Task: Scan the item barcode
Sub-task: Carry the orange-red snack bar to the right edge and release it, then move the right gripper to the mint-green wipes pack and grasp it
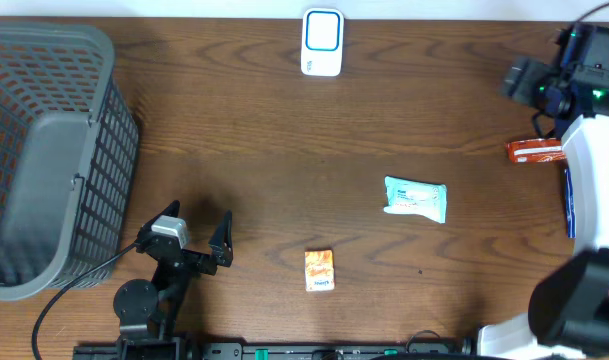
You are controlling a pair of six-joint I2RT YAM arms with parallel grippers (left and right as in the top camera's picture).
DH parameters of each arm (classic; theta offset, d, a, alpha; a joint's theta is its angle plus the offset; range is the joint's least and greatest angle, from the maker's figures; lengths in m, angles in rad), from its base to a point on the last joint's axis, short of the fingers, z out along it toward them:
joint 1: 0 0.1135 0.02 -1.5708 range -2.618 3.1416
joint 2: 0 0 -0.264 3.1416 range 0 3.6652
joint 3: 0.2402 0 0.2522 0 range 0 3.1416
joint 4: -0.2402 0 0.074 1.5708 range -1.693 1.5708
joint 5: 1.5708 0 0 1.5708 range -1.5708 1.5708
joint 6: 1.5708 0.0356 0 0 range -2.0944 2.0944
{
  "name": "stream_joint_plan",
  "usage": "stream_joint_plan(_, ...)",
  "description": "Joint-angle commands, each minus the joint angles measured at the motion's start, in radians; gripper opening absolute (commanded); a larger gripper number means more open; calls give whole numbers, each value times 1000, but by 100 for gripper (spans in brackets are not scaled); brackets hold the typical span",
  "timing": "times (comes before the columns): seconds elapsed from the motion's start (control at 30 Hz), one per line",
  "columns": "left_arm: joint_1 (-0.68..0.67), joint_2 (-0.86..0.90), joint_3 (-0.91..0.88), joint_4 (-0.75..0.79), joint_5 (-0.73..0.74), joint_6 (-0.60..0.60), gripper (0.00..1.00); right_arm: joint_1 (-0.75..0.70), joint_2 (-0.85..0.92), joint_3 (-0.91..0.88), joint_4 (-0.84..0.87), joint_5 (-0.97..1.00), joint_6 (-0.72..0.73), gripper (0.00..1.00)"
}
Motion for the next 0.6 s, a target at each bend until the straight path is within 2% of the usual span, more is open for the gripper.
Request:
stream_joint_plan(0.0, 1, -3, -28, -16, 16, -1, 98, 66, -6, 4, -101, -299, -3, 99)
stream_joint_plan(0.13, 1, -3, -28, -16, 17, -2, 98, 153, 2, -19, -266, -428, -72, 99)
stream_joint_plan(0.2, 1, -3, -28, -16, 16, -2, 98, 224, 4, -59, -306, -392, -99, 99)
stream_joint_plan(0.27, 1, -3, -28, -16, 16, -2, 98, 296, 4, -101, -319, -282, -66, 98)
stream_joint_plan(0.33, 1, -3, -28, -16, 17, -2, 98, 359, 4, -135, -341, -107, 80, 99)
stream_joint_plan(0.43, 1, -3, -28, -16, 17, -2, 98, 450, 4, -190, -436, 163, 442, 99)
stream_joint_plan(0.5, 1, -3, -28, -16, 17, -1, 98, 498, 4, -227, -486, 196, 612, 99)
stream_joint_plan(0.57, 1, -3, -28, -16, 16, -2, 98, 532, 4, -262, -487, 169, 689, 99)
